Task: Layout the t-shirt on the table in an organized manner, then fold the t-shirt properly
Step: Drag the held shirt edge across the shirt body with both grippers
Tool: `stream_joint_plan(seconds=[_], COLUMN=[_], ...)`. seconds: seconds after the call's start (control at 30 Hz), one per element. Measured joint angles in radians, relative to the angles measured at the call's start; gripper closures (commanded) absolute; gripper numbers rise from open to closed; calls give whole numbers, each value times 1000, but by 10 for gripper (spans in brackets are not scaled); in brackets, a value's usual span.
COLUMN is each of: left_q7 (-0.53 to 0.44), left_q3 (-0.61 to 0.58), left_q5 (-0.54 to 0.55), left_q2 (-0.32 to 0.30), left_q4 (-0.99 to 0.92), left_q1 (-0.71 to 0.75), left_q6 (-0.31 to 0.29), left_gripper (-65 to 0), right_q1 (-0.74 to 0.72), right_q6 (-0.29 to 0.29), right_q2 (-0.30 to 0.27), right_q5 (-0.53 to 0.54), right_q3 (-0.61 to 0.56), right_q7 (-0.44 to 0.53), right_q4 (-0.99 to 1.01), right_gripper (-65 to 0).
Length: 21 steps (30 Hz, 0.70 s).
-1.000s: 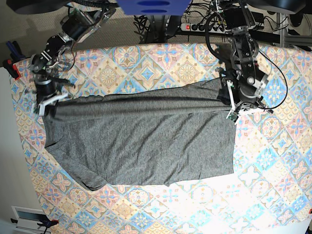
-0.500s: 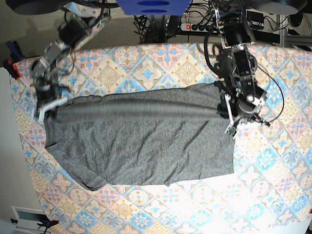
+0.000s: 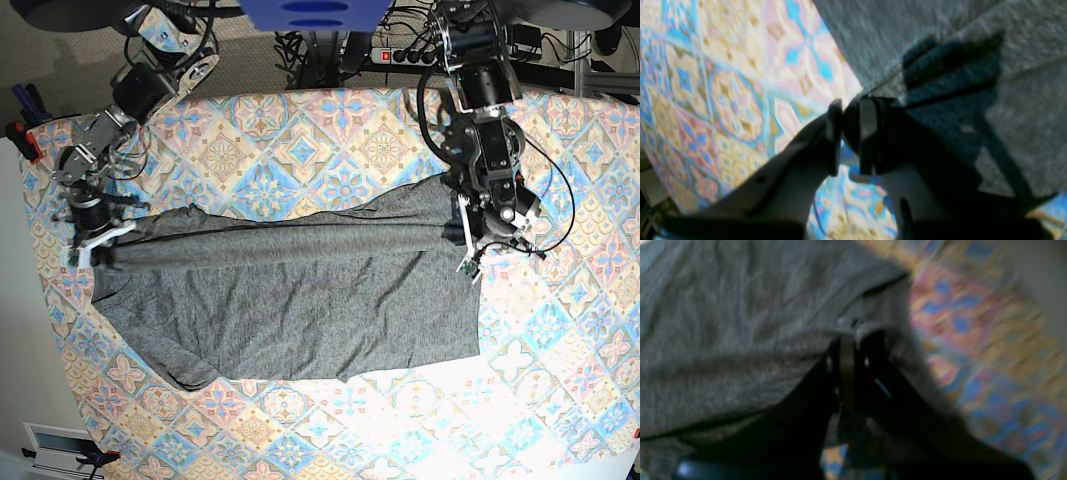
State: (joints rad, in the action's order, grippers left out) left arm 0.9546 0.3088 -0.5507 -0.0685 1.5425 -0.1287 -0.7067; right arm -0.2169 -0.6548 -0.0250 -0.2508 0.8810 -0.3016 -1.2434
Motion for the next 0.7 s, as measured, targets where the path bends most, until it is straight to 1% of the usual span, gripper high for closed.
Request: stream_joint_plan(seconds=[0.1,0.17,0.27,0.4,0.5,0.7], left_q7=[-16,-35,-82,-129,-135,-143], left_q3=[-2,-4,-4,0,-2,4], left_q5=[-5,-39,-86,-122,-155,-169], left_q2=[-1,0,2,2,2,17], left_q4=[-11,-11,-18,-100,-122,-121], left_q1=[-2,2,1,-7,-19,-15], left_q6=[0,0,0,10,7,21], left_gripper=[-78,-79,-79,-79,-79,-79], right_q1=[16,13,2,3,4,7], right_q6=[3,4,4,8,8,8], right_q2=[0,-2,-5,-8,-8,-8], right_q5=[-10,-6,4,19,20,19], right_q3=[5,5,5,5,5,5], right_q7=[51,90,123,142,142,138], right_q4=[48,76,130,159,158,152], right_gripper=[0,0,0,-2,-42,-194])
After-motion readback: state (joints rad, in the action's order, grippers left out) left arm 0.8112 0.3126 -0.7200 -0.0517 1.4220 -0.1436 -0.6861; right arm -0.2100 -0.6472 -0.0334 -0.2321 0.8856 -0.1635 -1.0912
